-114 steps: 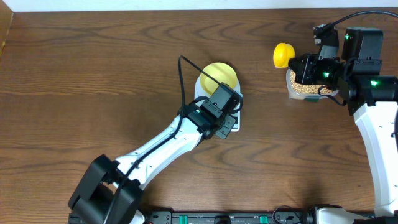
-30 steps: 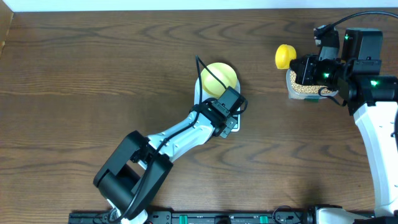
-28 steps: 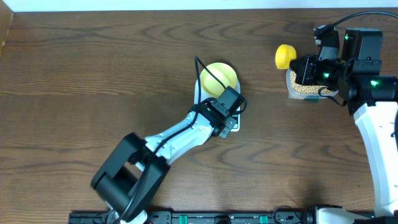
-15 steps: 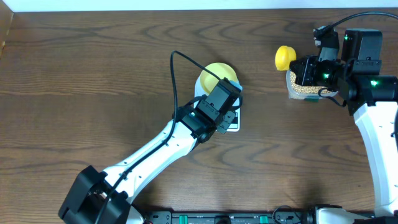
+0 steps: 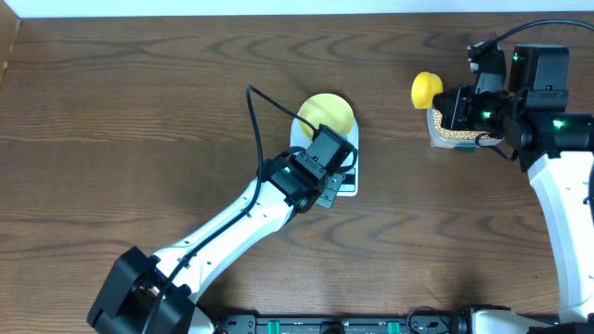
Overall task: Scoop item into bowl and weigh 50g on scale
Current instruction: 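Withdraw the left gripper from the scale toward the lower left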
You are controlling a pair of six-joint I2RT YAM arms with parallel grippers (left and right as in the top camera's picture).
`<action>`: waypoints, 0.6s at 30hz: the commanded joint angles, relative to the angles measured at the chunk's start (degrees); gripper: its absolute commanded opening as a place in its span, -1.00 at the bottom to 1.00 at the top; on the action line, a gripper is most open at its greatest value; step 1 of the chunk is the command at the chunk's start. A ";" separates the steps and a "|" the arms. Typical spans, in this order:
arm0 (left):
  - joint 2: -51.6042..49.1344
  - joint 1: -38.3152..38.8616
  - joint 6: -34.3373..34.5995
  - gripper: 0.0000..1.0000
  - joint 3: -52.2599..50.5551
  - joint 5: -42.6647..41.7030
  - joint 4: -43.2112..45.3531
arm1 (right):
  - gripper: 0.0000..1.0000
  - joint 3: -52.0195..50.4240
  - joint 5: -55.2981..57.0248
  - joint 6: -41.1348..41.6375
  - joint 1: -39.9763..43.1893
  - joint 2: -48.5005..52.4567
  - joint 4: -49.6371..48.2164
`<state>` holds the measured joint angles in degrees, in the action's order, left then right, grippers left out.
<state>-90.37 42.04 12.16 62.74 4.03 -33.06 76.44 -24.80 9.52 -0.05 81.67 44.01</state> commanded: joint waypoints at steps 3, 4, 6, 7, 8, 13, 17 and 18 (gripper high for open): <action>0.90 -3.13 1.36 -0.84 -0.24 -0.33 -0.48 | -0.98 1.07 1.40 -1.07 0.50 -0.72 0.13; 1.44 -3.76 0.68 -0.85 -0.24 -0.35 0.17 | -0.98 1.07 1.64 -1.07 0.50 -0.72 0.13; 2.54 -4.96 -1.29 -0.85 -0.24 -0.33 2.10 | -0.98 1.07 2.78 -1.07 0.50 -0.72 0.13; 3.10 -5.64 -2.40 -0.85 -0.24 -0.31 3.37 | -0.98 1.07 3.41 -1.05 0.50 -0.72 0.13; 3.76 -6.56 -3.87 -0.85 -0.24 -0.31 5.20 | -0.98 1.07 3.76 -1.07 0.50 -0.72 0.13; 5.29 -11.37 -5.51 -0.85 -0.24 3.78 13.94 | -0.98 1.07 3.93 -1.51 0.50 -0.72 -0.33; 5.29 -16.37 -7.08 -0.84 -0.24 9.35 25.35 | -0.98 1.07 3.91 -1.77 0.52 -0.72 -1.38; 5.29 -17.31 -8.09 -0.84 -0.24 9.33 27.76 | -0.98 1.07 3.96 -1.92 0.52 -0.72 -1.53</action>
<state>-85.41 27.94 7.40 62.17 8.47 -10.81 76.44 -21.19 8.97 0.21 81.67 43.07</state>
